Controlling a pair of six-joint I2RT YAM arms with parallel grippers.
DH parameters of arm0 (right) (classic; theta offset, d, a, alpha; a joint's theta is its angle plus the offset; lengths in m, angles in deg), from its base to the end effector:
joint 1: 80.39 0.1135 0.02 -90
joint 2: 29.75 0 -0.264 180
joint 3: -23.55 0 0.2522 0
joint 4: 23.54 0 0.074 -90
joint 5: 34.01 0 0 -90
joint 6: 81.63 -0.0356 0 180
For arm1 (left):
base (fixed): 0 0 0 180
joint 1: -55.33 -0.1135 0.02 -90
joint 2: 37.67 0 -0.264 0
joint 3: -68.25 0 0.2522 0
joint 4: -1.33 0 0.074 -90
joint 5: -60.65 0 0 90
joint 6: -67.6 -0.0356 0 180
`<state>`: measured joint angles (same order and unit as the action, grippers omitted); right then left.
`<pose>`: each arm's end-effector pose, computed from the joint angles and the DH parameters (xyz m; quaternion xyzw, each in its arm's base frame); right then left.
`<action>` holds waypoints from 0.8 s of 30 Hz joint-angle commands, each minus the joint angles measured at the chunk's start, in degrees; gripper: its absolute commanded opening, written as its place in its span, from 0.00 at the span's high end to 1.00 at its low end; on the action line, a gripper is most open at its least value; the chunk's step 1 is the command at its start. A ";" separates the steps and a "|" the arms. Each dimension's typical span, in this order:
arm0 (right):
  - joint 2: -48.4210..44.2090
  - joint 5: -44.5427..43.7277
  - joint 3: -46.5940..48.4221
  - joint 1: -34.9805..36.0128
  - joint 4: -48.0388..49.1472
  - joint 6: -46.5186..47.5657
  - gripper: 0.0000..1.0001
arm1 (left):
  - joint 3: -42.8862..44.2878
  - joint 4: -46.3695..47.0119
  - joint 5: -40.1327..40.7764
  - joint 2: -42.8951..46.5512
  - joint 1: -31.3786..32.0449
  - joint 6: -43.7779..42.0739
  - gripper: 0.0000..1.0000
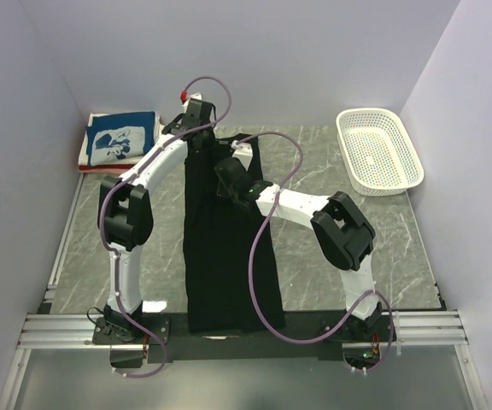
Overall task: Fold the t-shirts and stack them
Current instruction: Fold the tshirt
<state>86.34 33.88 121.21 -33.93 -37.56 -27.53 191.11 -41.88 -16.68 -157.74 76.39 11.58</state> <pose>0.3305 0.3283 0.2135 0.0127 0.8651 0.1846 0.4662 0.4572 -0.1677 0.2837 -0.1475 0.8914 -0.1037 0.4159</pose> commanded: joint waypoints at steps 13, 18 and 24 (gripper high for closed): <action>-2.54 -10.15 -4.00 0.13 -9.06 -4.00 1.00 | 2.79 8.44 -4.93 -2.53 4.52 -2.34 1.00; -2.19 -10.76 -4.36 0.04 -10.03 -5.14 1.00 | 3.31 8.45 -5.99 -4.38 5.48 -2.60 1.00; -0.78 -8.92 -4.18 -0.66 -11.00 -6.29 1.00 | 3.84 8.80 -7.65 -6.49 5.75 -3.21 1.00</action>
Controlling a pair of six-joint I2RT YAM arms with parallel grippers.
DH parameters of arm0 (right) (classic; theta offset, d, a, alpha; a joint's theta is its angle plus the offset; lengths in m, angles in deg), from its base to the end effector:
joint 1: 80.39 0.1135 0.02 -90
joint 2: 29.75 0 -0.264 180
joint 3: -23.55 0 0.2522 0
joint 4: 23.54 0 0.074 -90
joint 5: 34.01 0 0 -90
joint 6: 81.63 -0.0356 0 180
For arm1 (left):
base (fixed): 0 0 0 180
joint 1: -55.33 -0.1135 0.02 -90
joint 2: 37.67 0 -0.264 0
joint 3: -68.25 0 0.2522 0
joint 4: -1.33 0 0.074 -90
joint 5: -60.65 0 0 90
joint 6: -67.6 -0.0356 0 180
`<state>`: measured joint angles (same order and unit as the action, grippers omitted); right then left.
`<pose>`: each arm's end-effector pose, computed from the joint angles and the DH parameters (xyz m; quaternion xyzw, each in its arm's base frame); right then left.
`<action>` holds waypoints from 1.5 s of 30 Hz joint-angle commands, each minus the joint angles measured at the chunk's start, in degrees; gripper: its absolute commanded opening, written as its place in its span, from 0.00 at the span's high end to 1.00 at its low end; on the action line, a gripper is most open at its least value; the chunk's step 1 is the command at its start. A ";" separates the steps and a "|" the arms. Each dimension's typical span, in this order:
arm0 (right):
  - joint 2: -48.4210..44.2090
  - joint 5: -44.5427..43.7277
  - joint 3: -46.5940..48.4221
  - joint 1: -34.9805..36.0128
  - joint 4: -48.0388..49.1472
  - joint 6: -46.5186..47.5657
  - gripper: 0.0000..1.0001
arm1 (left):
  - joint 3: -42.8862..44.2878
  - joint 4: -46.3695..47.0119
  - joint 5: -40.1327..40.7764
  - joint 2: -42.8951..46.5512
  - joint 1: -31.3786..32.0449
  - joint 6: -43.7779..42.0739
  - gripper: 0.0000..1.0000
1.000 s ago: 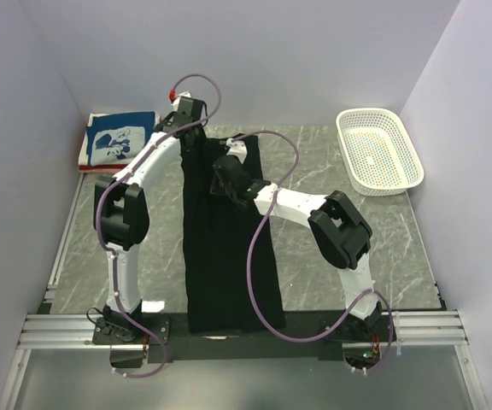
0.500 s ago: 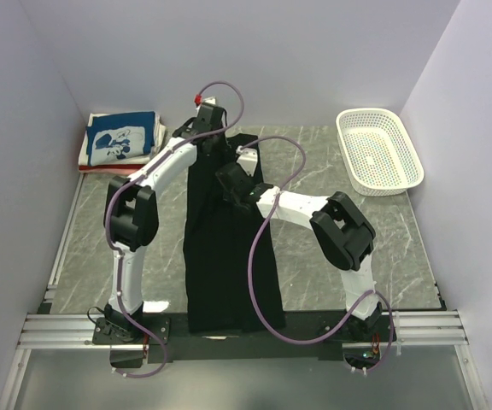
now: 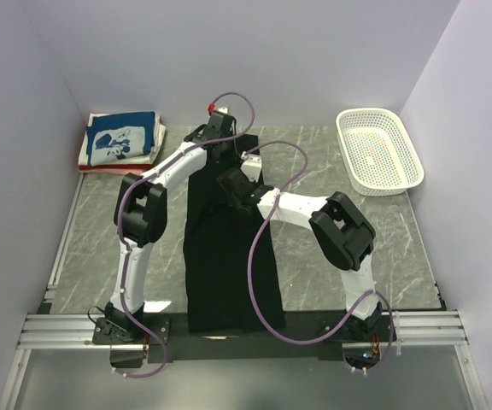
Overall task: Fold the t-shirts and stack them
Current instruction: Fold the tshirt
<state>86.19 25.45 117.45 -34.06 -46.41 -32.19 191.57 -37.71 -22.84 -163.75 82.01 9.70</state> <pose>0.3192 0.3082 0.1824 0.0560 0.8949 0.0777 0.4358 0.4565 -0.2249 0.2418 -0.0662 0.9092 -0.1549 0.3806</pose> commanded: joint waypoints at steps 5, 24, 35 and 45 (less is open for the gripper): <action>-1.24 4.25 -2.35 -2.03 -0.30 -3.04 1.00 | 3.64 5.59 -3.34 -2.15 0.13 -1.95 0.99; -16.01 25.00 -15.64 -10.55 8.93 -3.13 0.67 | -1.70 11.66 -6.50 8.38 -0.75 1.55 0.43; -8.98 43.18 -4.91 -17.22 11.03 1.80 0.64 | -39.04 5.85 3.87 42.27 1.35 8.42 0.69; -9.42 52.51 -9.03 -14.51 15.51 2.32 0.60 | -62.88 -1.26 5.62 57.26 24.44 18.95 0.65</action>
<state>78.43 73.71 110.67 -50.45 -34.58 -30.94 132.14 -36.85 -18.60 -109.52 100.48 22.49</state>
